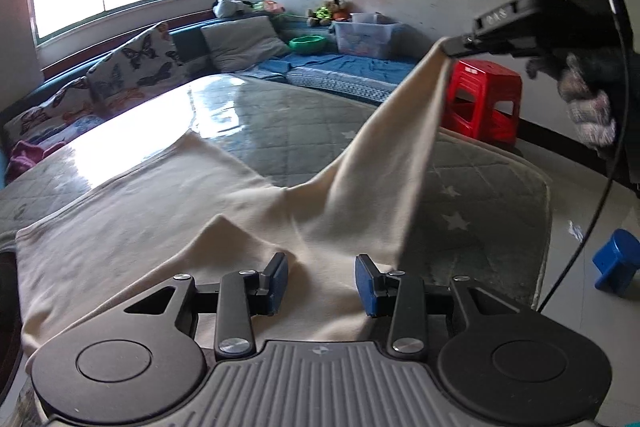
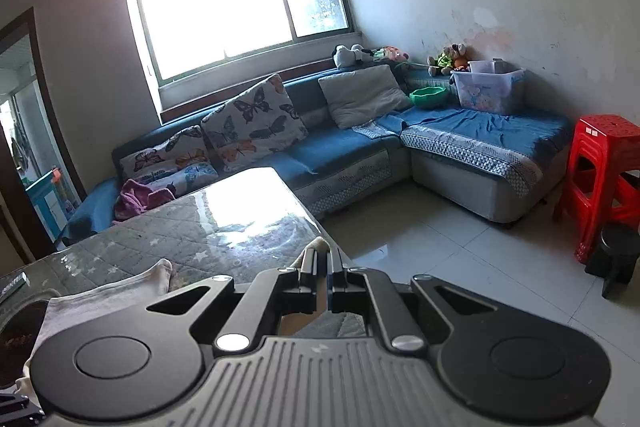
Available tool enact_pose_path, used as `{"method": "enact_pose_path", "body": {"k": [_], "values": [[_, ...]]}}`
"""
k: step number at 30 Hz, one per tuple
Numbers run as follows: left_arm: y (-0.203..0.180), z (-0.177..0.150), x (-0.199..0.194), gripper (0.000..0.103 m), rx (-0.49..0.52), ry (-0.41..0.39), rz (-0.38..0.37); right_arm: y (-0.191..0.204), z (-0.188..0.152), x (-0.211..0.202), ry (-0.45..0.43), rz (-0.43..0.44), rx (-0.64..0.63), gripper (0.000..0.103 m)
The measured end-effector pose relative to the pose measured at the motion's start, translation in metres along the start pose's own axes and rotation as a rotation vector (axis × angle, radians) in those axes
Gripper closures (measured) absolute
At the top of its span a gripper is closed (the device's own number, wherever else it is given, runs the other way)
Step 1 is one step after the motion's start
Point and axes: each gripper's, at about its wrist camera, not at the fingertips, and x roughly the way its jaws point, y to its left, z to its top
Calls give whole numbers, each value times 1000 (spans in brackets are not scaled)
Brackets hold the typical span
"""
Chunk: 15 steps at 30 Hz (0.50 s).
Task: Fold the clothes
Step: 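Carry the lifted edge with the right tool across the folded body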
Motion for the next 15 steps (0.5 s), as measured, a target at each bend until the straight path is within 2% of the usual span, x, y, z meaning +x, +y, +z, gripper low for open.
{"method": "enact_pose_path", "body": {"k": [9,13,15], "values": [[-11,-4,15,63,20,13,-27,14,18,-3,-21,31,-28,99],[-4,-4,5,62,-4,-11,-34,26,25,-8,-29,34,-57,99],[3,-2,-6,57,-24,-39,-31,35,29,-12,-38,45,-76,99]]}}
